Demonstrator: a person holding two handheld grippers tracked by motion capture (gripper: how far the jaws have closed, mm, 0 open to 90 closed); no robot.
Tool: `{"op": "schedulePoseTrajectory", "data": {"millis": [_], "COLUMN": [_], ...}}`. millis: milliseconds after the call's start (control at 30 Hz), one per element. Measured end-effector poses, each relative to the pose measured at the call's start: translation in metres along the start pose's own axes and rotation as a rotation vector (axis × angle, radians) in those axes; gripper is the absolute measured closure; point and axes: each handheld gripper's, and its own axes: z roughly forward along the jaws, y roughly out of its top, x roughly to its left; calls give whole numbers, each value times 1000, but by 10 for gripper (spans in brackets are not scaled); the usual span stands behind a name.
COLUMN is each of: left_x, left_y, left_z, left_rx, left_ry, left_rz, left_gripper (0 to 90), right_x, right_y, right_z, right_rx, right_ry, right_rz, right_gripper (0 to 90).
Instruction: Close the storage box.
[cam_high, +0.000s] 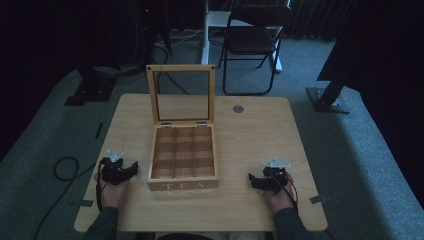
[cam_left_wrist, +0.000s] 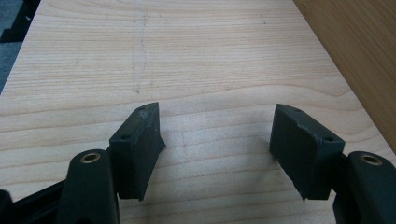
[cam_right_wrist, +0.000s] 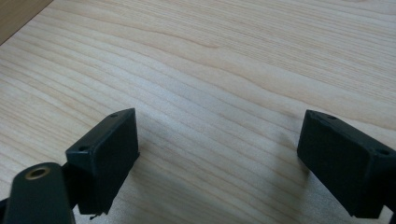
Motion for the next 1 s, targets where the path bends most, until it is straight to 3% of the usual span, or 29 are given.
{"op": "schedulePoseTrajectory", "data": {"millis": [267,500,633,733,1000], "left_x": [-1,0,3,6,18], "left_y": [0,2,6,8,13], "left_z": [0,2,1,-2,-9], "left_rx": [4,11,46,73,69], "left_ry": [-6,-45,-68,-68,-70], "left_rz": [6,46,67,69,53], "left_gripper": [322,286,291,352,363], "right_x": [-2,-2,-2,-2,-2], "right_y": [1,1,1,1,1], "right_z": [1,1,1,1,1], "right_rx": [1,0,0,0,0], "right_ry": [34,68,68,68,68], "right_rz": [-33,-66,-67,-66,-66], "right_gripper": [122,122,122,122,122]}}
